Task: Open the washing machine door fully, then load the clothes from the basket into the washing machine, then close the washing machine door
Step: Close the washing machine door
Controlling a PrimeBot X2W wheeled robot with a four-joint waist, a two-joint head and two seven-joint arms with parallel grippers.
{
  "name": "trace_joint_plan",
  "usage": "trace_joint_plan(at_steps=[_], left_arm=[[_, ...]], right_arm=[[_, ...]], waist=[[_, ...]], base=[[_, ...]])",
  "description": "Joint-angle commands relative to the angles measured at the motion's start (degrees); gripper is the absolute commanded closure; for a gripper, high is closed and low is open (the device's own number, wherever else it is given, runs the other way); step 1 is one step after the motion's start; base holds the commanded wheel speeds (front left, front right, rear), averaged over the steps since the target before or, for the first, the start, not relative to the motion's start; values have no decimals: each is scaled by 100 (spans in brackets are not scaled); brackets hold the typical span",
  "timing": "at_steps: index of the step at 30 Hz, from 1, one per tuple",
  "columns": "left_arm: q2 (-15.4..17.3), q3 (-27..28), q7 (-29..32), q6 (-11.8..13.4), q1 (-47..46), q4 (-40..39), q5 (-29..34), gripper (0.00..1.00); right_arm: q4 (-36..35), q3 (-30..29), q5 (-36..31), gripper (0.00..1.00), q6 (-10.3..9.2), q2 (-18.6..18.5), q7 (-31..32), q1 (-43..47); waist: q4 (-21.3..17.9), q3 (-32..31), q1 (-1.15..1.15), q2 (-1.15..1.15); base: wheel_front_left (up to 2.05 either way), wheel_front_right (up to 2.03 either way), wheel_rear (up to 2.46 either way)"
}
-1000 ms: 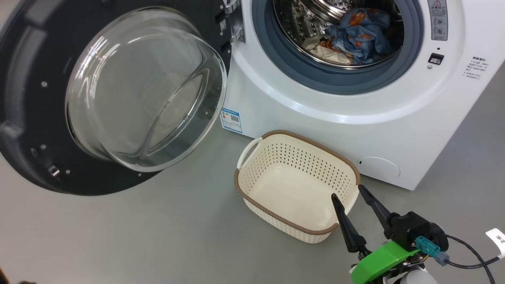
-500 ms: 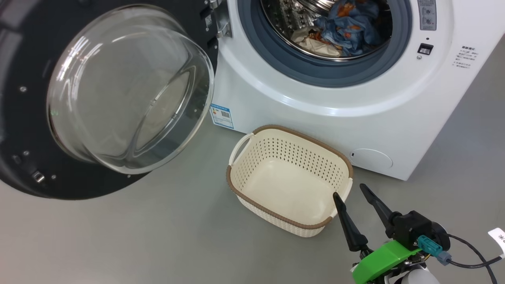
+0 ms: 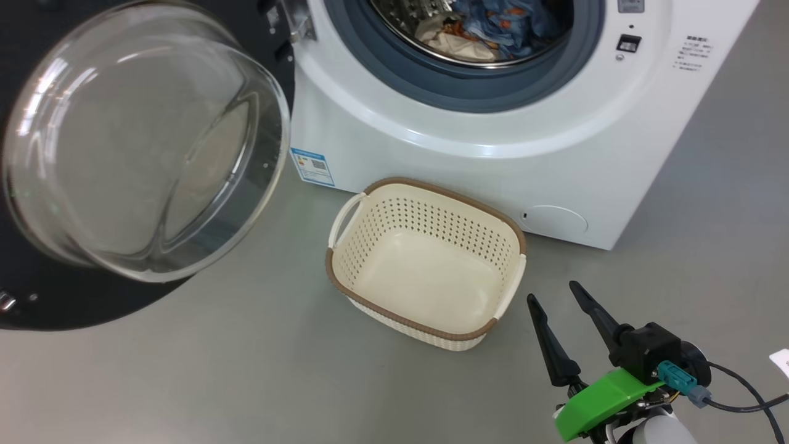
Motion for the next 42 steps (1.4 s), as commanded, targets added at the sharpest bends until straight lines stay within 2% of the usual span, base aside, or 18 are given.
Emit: trace_joint_plan(at_steps=[1,7,16,22,32,42], left_arm=[[520,189,197,-40,-231,53,-215,100],[839,270,838,-40,-504,465,-800,100],[1029,411,1187,-40,-402,988,-1073,100],[964,468,1304,-40,-286,970,-1211,100],[835,232,1729,-40,-162,531,-1271,100],[653,106,2453,-40,109,27,-1546,100]], right_arm=[[-186,131,-34,0,9,36,39,-174],[-302,175,-61,0,9,36,102,-251],[-305,205,-33,0,9,36,92,-272],[-379,149,-103,0,9,36,141,-235],[-480,179,-120,0,9,36,261,-252],[-471,179,-110,0,9,36,305,-237]], waist=[[-134,123,0,0],[-358,273,0,0],[-592,318,0,0],[-632,398,0,0],[-593,475,0,0],[-538,487,0,0]], base=[[0,0,0],[0,0,0],[0,0,0],[0,0,0],[0,0,0],[0,0,0]])
